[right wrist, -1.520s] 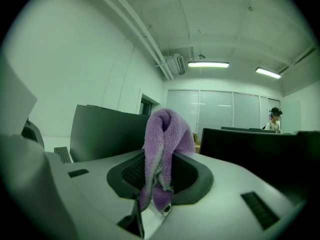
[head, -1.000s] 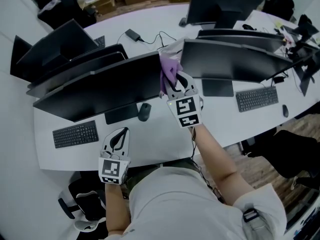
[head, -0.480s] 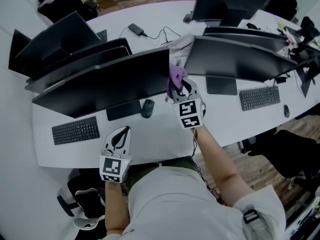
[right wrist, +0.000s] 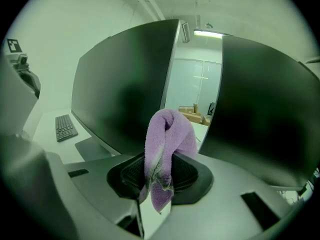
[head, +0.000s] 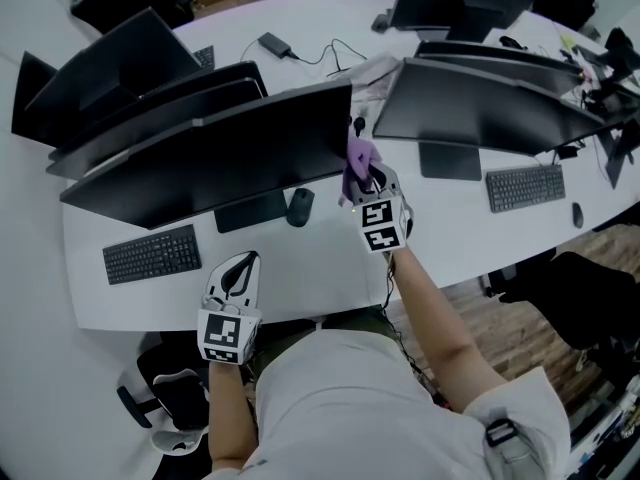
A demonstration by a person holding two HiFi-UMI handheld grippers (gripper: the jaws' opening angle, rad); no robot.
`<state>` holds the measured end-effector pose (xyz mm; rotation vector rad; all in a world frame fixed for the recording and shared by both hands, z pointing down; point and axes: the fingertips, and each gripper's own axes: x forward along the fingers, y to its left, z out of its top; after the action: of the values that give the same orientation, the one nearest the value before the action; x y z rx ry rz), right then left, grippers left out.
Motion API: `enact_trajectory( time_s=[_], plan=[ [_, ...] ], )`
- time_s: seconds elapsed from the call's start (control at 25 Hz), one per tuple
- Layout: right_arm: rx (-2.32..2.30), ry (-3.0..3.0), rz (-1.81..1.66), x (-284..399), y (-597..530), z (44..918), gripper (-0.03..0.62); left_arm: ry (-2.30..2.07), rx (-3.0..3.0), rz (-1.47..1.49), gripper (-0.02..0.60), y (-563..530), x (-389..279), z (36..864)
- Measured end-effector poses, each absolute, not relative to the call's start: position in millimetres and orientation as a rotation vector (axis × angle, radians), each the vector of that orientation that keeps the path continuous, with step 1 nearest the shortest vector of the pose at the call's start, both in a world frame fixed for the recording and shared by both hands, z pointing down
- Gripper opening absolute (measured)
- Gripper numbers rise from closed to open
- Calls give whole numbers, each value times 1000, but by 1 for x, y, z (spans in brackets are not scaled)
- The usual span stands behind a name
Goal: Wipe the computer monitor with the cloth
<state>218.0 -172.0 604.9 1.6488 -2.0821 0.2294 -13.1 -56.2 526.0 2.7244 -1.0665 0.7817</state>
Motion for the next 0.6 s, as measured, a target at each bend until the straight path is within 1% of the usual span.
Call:
enact_trajectory(
  time_s=[0.6],
  plan=[
    [1656,-1991,453,216,-159,683,106,-1030,2676,832,2,-55,-36,545]
  ],
)
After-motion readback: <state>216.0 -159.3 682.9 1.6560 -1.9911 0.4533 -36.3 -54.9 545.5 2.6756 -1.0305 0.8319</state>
